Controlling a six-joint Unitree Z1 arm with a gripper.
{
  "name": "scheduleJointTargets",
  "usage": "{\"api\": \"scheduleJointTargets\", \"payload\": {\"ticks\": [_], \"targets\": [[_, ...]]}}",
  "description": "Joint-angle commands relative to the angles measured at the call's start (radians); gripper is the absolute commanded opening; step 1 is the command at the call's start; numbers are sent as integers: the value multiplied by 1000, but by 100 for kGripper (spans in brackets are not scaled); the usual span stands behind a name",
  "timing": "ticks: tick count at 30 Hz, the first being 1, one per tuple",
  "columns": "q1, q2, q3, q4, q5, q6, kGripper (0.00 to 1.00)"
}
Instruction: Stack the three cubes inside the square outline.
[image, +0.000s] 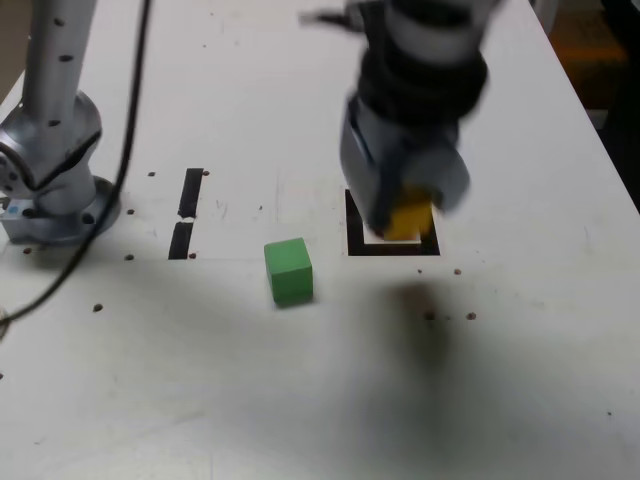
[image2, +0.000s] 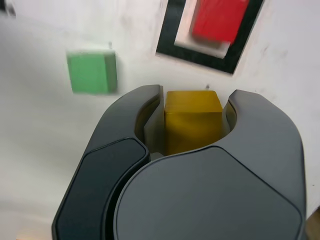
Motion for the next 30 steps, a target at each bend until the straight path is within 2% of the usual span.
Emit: {"api": "scheduleJointTargets", "payload": {"ticks": [1, 6, 15, 20, 30], "targets": [[14, -44, 22, -1, 21, 40, 15], [59, -116, 113, -32, 59, 162, 15], [114, -107, 178, -98, 71, 277, 15], [151, -84, 183, -128, 63, 317, 15], [181, -40, 200, -155, 20, 362, 15]]}}
